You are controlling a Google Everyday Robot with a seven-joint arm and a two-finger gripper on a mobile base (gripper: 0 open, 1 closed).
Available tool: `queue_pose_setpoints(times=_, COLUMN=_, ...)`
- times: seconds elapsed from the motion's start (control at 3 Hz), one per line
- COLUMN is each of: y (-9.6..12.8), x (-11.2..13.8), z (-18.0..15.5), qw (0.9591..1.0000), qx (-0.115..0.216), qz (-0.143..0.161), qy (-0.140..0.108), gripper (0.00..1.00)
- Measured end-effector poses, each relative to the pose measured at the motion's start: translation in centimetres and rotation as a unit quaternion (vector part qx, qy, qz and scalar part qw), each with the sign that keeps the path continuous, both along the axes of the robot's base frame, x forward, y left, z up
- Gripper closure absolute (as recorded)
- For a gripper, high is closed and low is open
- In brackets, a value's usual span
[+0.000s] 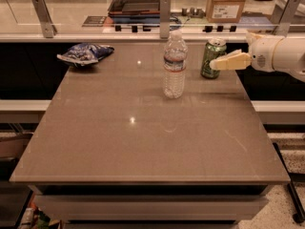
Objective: Move green can near blue chip bag
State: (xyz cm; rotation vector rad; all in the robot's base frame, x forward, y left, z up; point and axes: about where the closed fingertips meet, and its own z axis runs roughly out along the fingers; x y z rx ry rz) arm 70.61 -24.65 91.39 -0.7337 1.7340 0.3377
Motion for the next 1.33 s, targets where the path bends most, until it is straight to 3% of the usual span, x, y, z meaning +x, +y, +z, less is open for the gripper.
queue_pose_setpoints(times=0.67, y=2.1, x=2.3, z=-1.0, qw=0.9966, qx=0.066, qz=0.043, qy=-0.022, gripper=0.00)
queue_pose_setpoints(times=1.0, y=3.5, x=3.0, z=-1.8, qw=0.9939, qx=0.089, qz=0.064, qy=-0.016, gripper=0.00)
queue_pose_setpoints(times=1.33, y=4.3, x=3.2, z=-2.6, qw=0.9924, qx=0.101, qz=0.069, qy=-0.011, gripper=0.18)
